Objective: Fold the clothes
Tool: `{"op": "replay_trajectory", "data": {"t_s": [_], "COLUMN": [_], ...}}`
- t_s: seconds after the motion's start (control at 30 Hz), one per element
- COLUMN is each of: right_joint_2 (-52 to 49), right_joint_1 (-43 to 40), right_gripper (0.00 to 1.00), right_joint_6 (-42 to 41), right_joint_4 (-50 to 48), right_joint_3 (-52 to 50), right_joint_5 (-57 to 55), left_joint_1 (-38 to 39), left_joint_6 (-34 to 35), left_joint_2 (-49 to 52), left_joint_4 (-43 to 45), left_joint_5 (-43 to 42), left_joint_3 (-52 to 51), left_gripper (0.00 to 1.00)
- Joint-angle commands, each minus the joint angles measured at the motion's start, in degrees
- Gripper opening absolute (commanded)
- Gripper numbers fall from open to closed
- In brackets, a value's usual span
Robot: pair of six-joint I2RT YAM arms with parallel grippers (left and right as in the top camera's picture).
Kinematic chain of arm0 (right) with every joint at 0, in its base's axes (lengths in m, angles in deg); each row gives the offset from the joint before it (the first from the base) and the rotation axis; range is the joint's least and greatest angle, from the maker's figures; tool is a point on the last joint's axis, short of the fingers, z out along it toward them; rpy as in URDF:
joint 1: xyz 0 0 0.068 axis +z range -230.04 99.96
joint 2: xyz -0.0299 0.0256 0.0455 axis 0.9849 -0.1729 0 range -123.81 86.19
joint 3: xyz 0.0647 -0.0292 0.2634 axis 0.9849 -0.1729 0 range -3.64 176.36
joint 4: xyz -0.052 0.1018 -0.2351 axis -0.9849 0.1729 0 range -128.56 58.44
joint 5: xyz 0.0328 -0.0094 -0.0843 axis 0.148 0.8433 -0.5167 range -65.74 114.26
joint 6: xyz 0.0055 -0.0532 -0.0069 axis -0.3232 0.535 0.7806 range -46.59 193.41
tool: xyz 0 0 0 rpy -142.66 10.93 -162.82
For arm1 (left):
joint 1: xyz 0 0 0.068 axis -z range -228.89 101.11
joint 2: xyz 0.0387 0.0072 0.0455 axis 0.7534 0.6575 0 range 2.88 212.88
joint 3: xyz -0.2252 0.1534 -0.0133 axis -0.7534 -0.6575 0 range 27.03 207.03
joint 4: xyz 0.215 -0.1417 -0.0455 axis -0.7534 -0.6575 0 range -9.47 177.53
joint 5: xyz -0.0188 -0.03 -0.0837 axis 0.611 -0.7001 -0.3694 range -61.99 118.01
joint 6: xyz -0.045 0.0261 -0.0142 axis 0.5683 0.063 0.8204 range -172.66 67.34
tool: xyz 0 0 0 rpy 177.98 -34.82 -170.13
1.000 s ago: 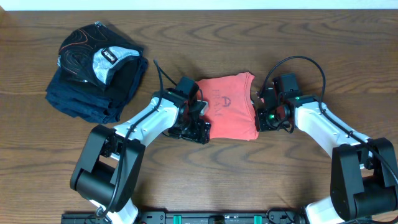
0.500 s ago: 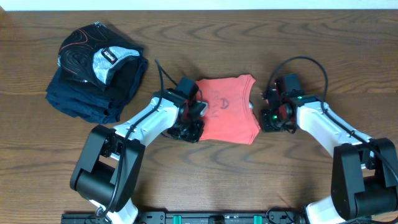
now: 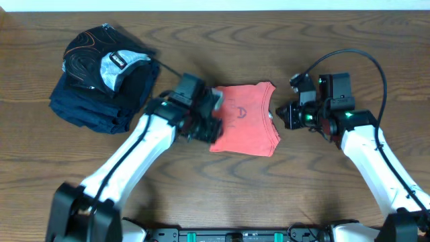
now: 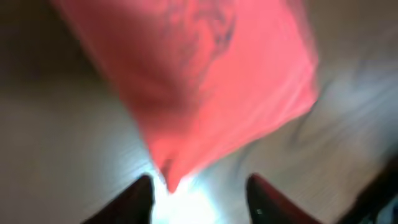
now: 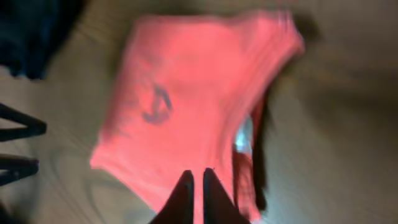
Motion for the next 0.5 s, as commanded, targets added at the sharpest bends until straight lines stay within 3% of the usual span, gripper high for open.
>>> {"op": "replay_trajectory", "data": {"t_s": [0.0,0.13,0.23,0.47], "right_joint_2": [-2.23,-8.96,-15.8,-23.3], "right_joint_1": [2.38,5.03,7.17,5.95], "right_gripper": [0.01,0.01,0.01,0.01], "right_joint_6": [-8.44,-12.74,-16.35,-25.7], "right_joint_4": [-4.0,-12.72,-16.09,-5.77], "right_joint_3": [-0.2,-0.26,-0.26,-0.26], "right_joint_5": [-3.19,-1.92,-2.29,-14.29], "left_joint_1": [-0.22,-0.22,-0.22,-0.22], "left_joint_6": [-0.63,-0.61,0.39,1.49], "left_joint_2": [-0.79,4.2,10.01,20.57], "left_joint_4": [6.16,11.96,12.79,9.29], "left_joint_5": [-0.59,-0.59,-0.66,-0.81], "left_joint_3": [1.18,1.16,1.16,1.16], "left_gripper": [0.4,0.3,0.29,0.28]}}
